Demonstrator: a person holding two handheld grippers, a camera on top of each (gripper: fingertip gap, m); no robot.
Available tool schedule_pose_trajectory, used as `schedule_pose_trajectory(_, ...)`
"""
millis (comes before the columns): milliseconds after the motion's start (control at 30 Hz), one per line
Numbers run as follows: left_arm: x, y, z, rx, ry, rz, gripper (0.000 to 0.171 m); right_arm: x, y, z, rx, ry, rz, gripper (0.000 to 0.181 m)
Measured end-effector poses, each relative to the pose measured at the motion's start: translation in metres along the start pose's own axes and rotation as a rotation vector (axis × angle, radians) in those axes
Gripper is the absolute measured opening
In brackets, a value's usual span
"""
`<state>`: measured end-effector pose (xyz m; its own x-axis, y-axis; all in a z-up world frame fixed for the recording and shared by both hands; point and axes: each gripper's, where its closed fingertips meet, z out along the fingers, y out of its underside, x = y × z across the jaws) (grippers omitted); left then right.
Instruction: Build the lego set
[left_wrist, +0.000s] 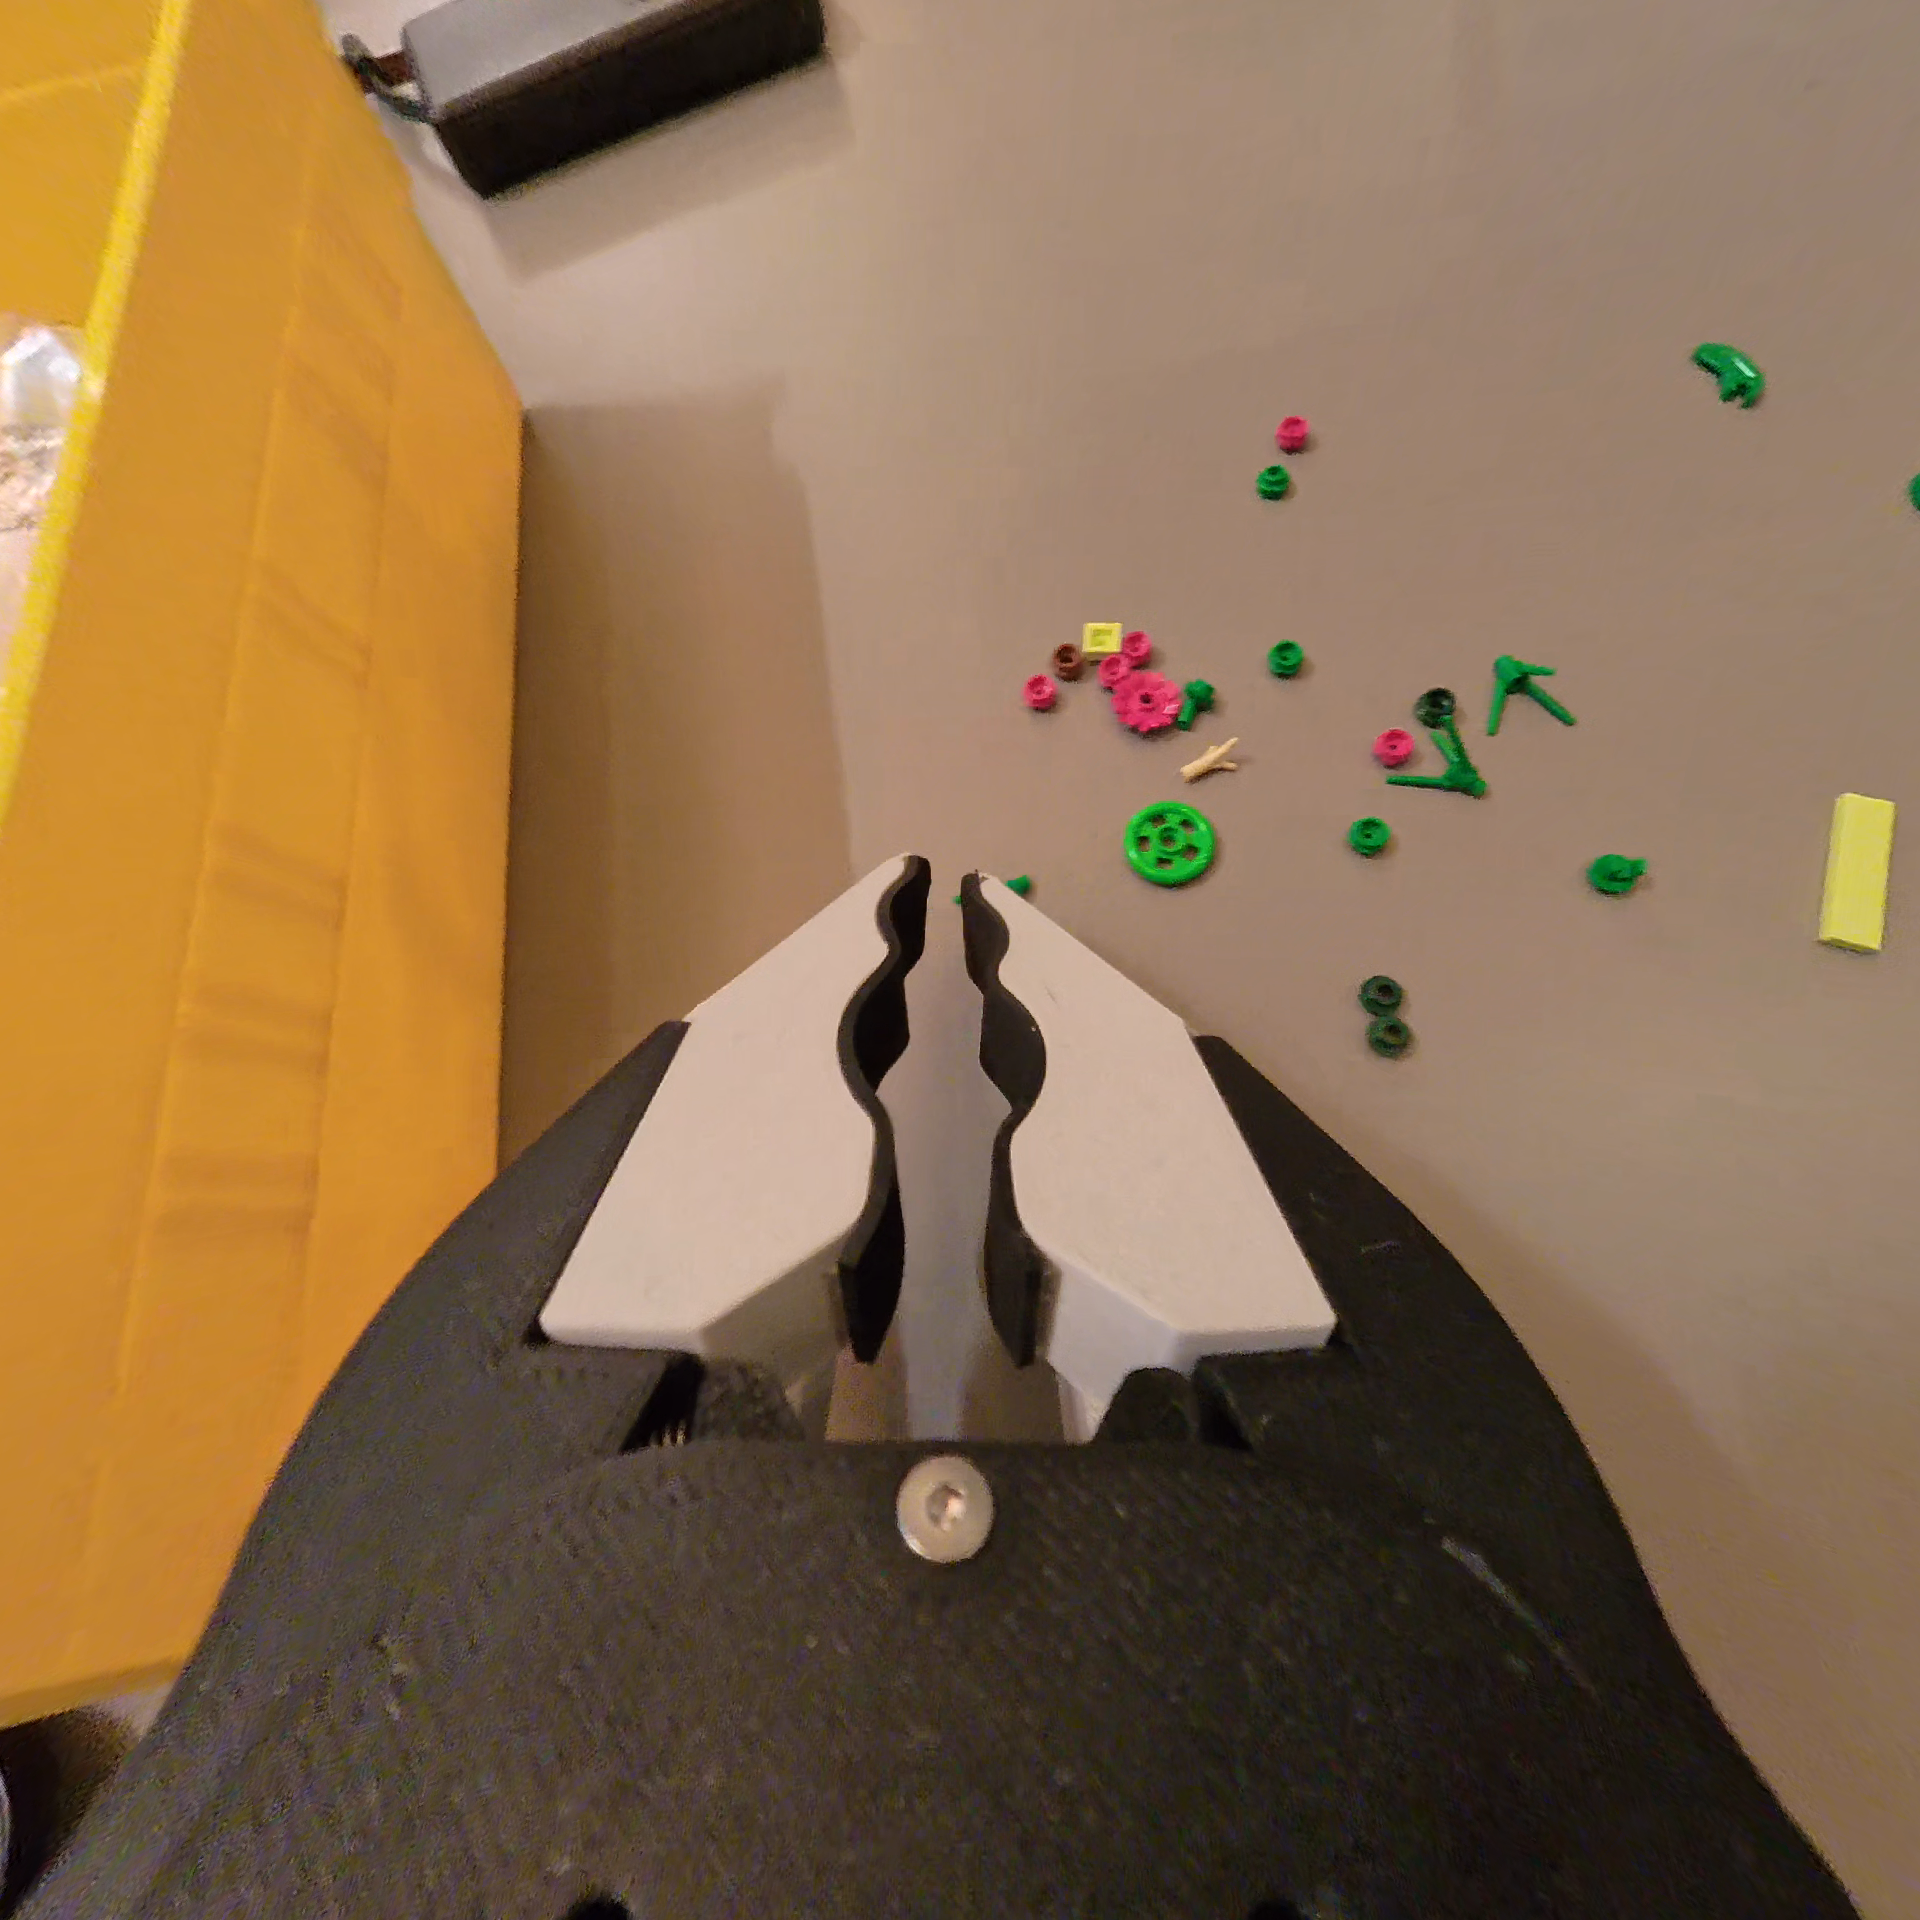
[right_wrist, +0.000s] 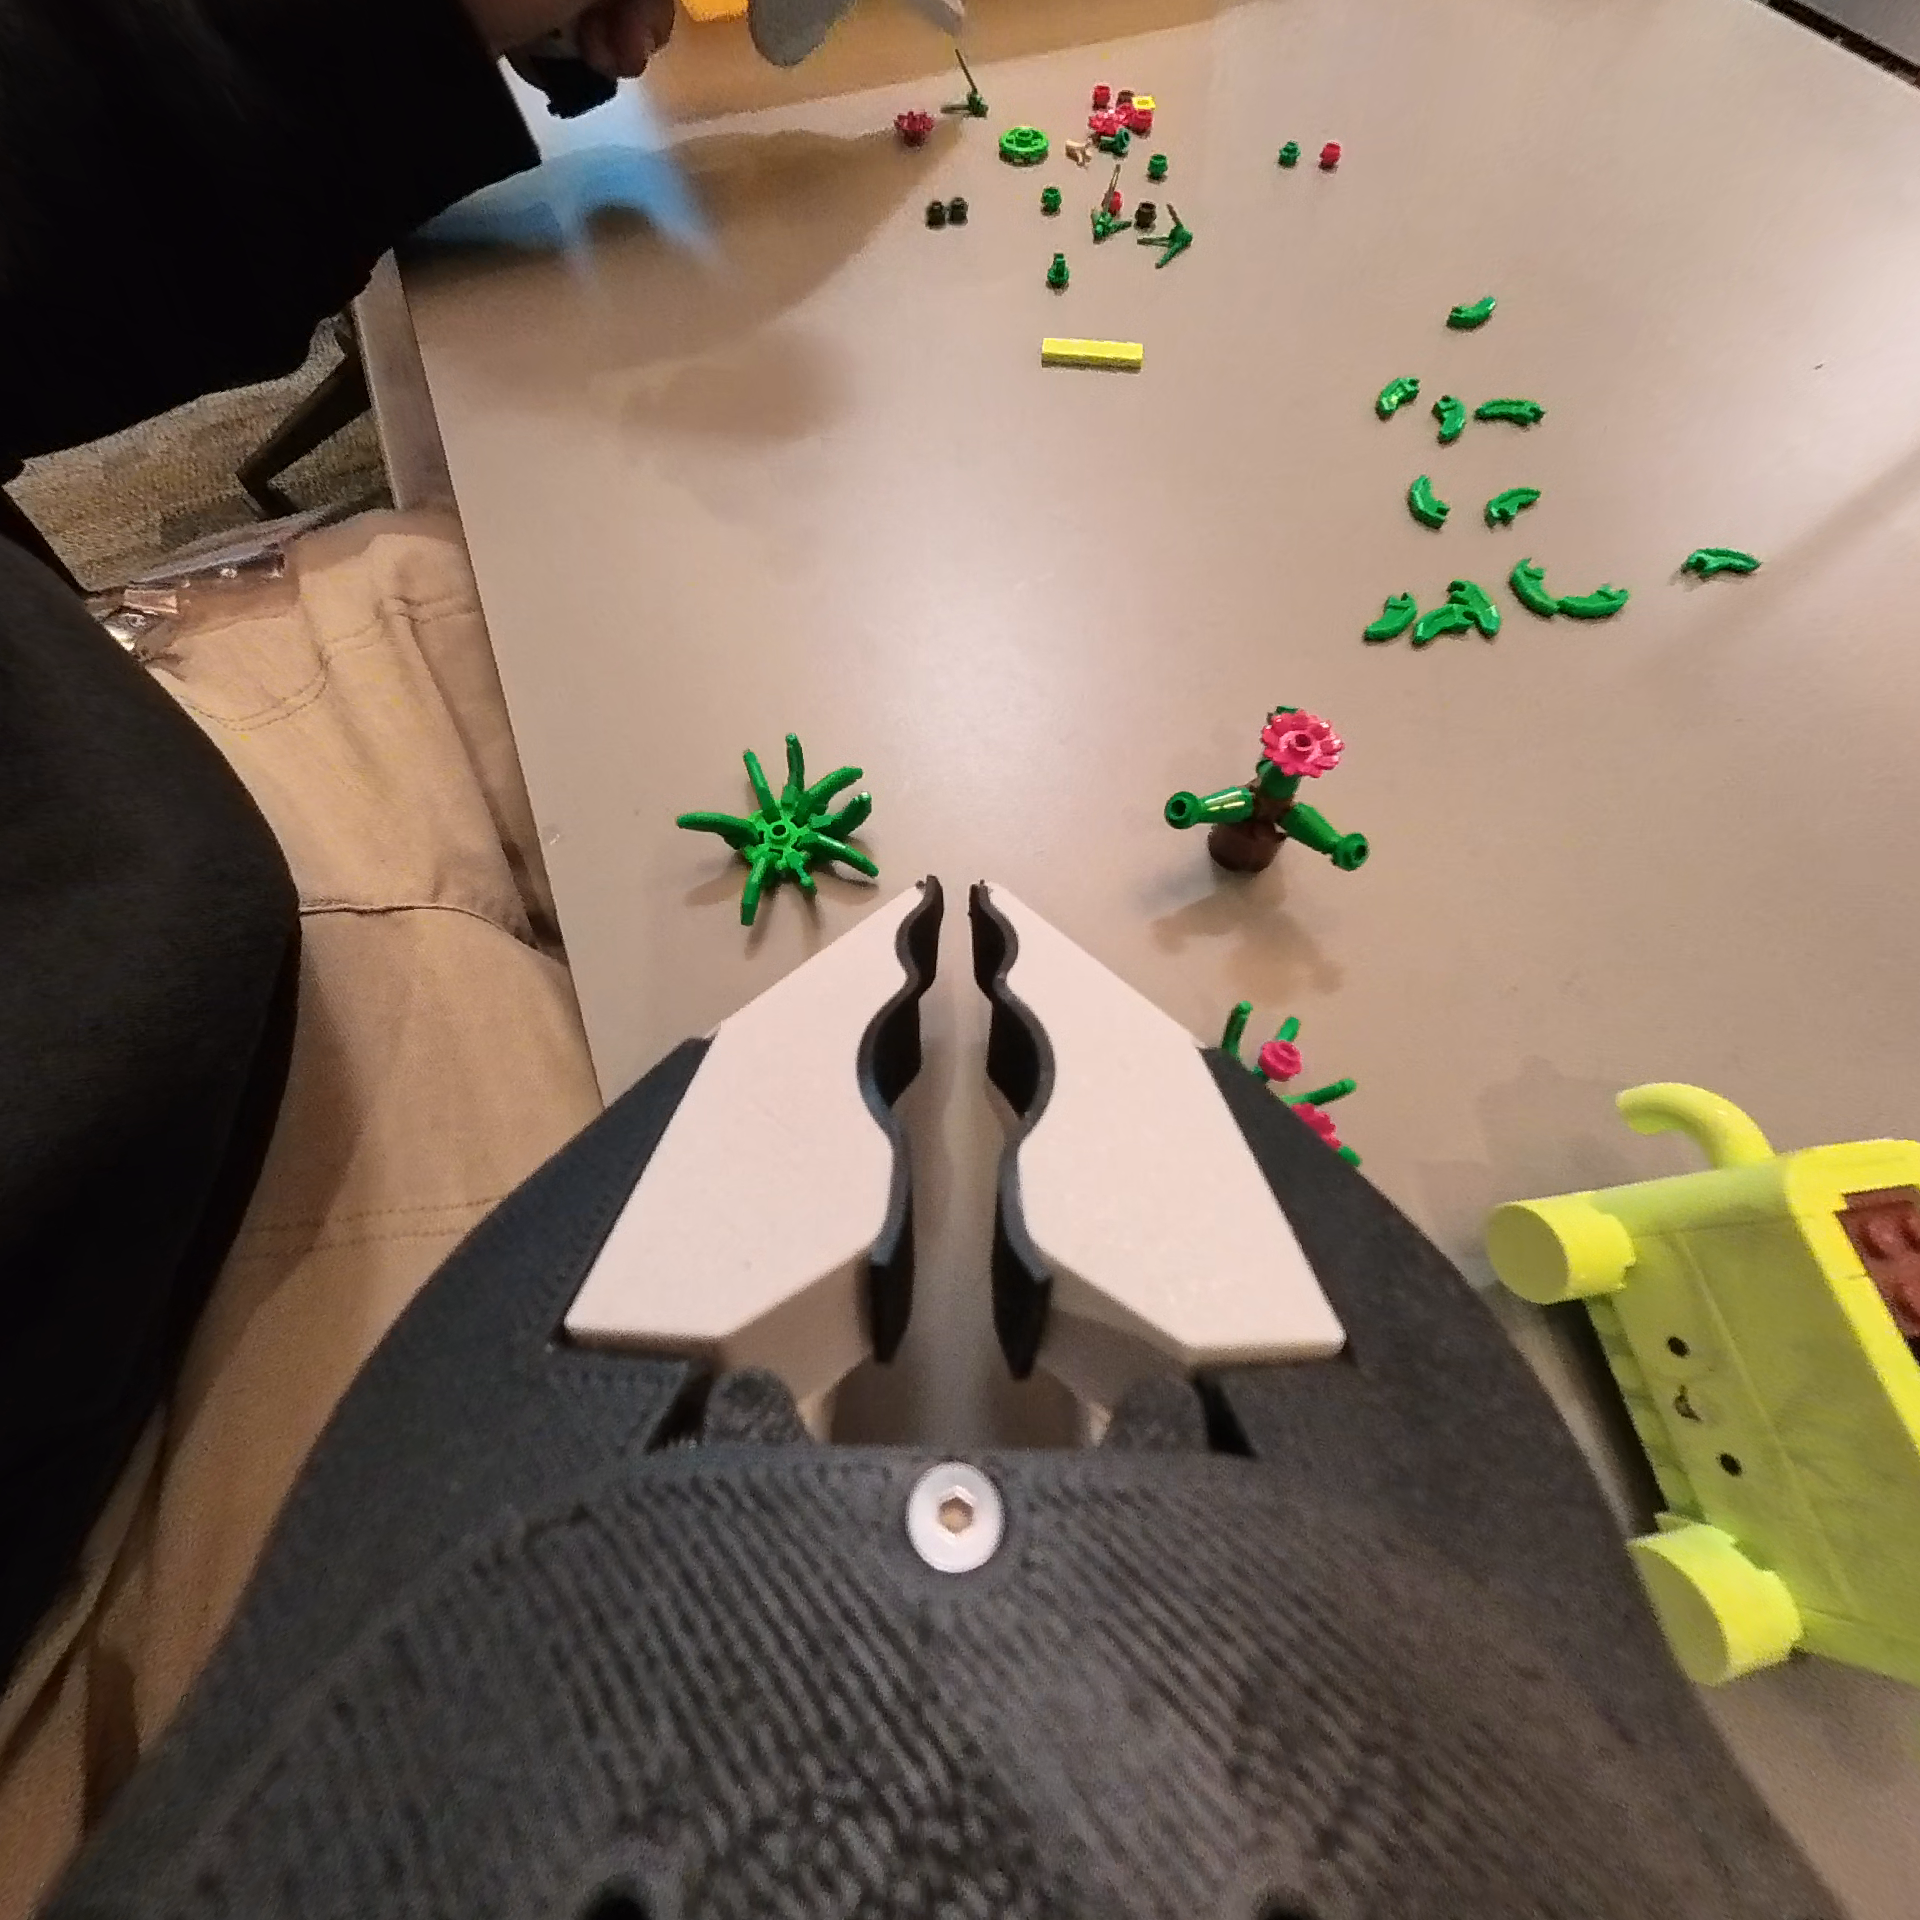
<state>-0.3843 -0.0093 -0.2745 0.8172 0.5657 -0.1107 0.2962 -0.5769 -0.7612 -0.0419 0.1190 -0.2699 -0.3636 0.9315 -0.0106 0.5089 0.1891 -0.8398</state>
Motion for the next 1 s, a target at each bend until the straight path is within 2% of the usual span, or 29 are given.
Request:
schedule_pose_trajectory(500,0.003,0.009,0.006,-0.021,0.058,-0.026,0.008,0.000,0.003,0.002,-0.025,0.000,-0.003,0.004)
schedule_pose_trajectory(1000,0.012,0.001,0.001,0.021,0.056,0.032,0.009,-0.001,0.004,0.003,-0.034,0.002,-0.006,0.005)
